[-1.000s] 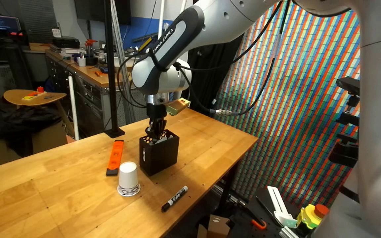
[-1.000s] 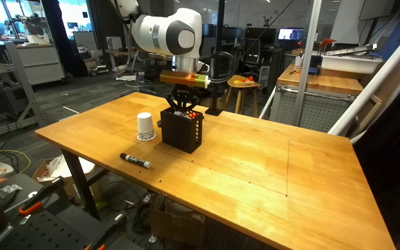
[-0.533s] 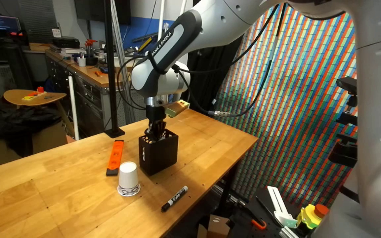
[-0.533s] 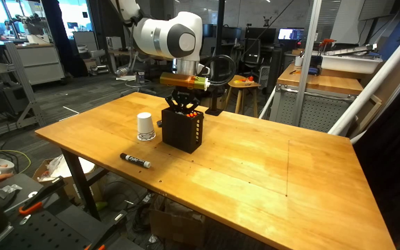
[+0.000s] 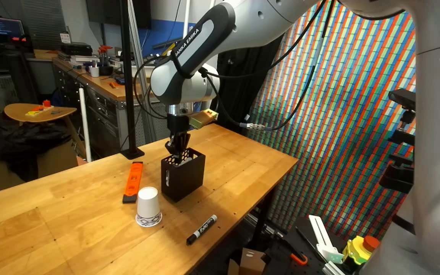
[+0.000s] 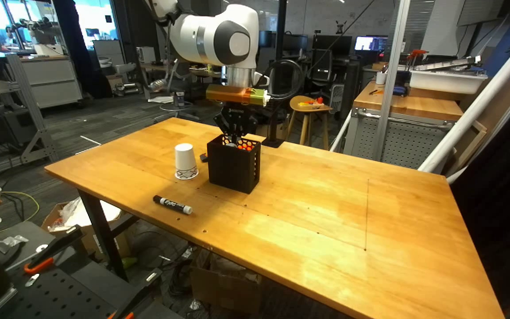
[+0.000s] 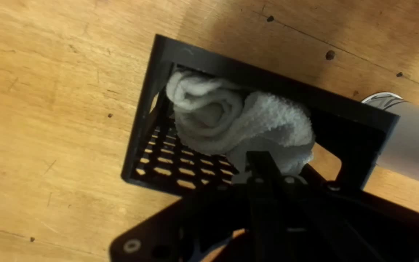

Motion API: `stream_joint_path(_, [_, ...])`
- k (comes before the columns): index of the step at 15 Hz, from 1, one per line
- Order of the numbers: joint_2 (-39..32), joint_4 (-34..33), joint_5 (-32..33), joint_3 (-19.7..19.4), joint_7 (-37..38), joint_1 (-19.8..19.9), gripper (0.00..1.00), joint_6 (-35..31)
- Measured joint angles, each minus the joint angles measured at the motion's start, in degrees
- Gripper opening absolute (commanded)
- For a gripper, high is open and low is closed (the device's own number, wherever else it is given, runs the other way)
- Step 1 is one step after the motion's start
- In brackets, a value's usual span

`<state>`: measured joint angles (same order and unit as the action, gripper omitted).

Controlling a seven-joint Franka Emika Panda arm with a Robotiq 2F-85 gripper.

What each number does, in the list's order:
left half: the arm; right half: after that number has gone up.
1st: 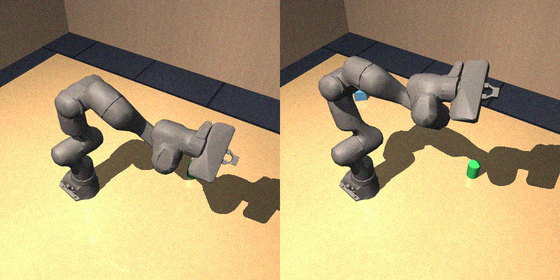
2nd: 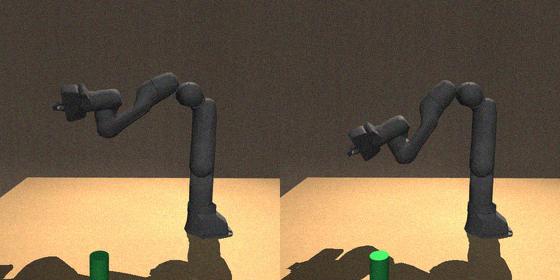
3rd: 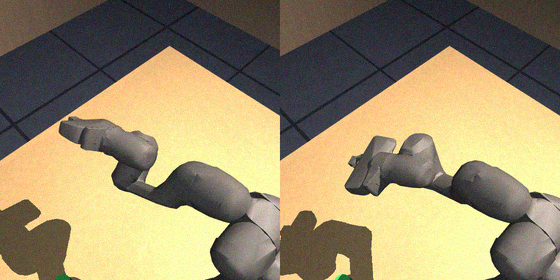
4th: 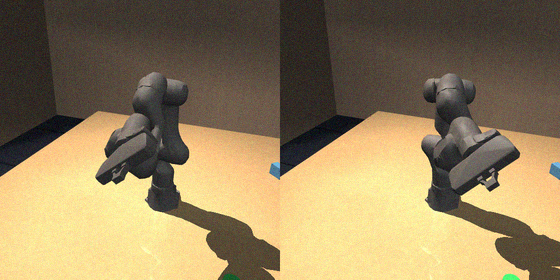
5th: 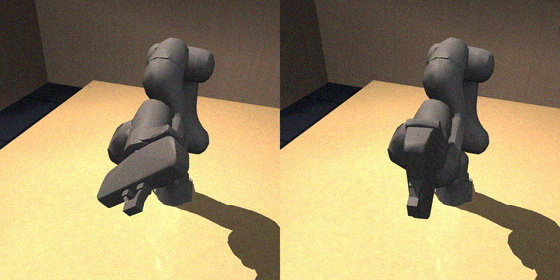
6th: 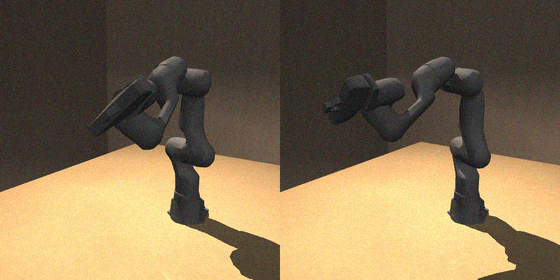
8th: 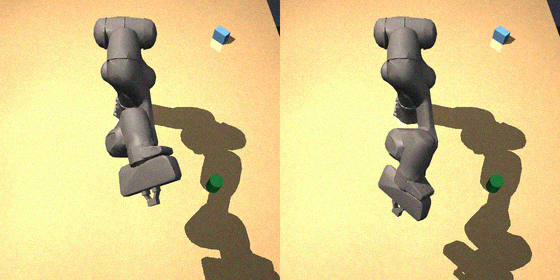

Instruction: Pick up the cloth and put it in the box

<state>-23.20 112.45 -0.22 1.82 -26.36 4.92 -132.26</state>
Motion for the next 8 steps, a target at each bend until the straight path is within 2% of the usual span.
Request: stream_joint_path(8, [5.13,3.14,2.13,-0.29,0.43,0.02,0.0,0.08])
